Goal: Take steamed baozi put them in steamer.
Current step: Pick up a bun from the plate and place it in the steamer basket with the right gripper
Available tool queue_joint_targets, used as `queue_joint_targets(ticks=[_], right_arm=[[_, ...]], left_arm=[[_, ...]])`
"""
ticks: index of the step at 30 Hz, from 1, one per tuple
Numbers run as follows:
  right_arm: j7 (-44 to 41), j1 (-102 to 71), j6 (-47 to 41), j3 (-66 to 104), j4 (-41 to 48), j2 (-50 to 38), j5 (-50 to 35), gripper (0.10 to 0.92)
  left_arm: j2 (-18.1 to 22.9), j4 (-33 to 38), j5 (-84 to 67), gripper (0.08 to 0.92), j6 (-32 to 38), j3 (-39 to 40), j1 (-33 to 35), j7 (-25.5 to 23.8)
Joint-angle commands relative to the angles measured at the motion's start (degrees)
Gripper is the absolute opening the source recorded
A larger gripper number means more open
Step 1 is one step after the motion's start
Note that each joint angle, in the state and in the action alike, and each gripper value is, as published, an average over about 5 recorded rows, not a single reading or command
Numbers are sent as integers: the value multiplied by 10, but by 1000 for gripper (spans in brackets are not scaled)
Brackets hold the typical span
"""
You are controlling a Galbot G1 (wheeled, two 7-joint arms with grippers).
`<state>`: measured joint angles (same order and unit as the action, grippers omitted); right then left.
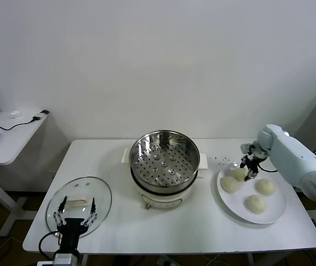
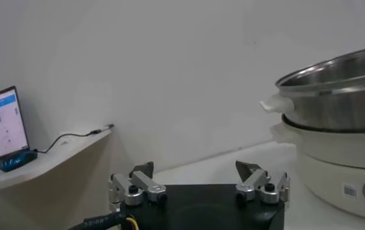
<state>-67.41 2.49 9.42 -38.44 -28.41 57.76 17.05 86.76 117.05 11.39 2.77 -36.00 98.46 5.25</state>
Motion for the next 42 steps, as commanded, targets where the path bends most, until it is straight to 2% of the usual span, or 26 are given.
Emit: queue_joint_targets(ticks=[1,6,10,15,20,26,34,42], right_arm=[[-2,2,6,2,1,1,1,568],[-16,28,26,-28,-30,-20,-21,561],[-30,94,52,-115,-103,-48,-66,561],[-38,209,132,-218,-186,-55,-79,563],[-37,290,215,-256,-247,-23,-42,568],[-27,342,261,-271,-324,40,-32,568],[-7,330,297,-250,-325,143,-3,568],[11,242,317,-216,-250,220,68,568]], left_arm=[[1,2,0,823,1,0,2,0],[0,2,1,823,0,3,2,-1],[0,2,2,823,-1,5,3,-2],[0,3,4,823,-2,7,4,-2],[1,3,4,823,-2,10,3,-3],[0,1,7,823,-5,15,2,-2],[-4,3,12,823,-7,19,5,-3],[-14,12,12,823,-11,21,1,-4]])
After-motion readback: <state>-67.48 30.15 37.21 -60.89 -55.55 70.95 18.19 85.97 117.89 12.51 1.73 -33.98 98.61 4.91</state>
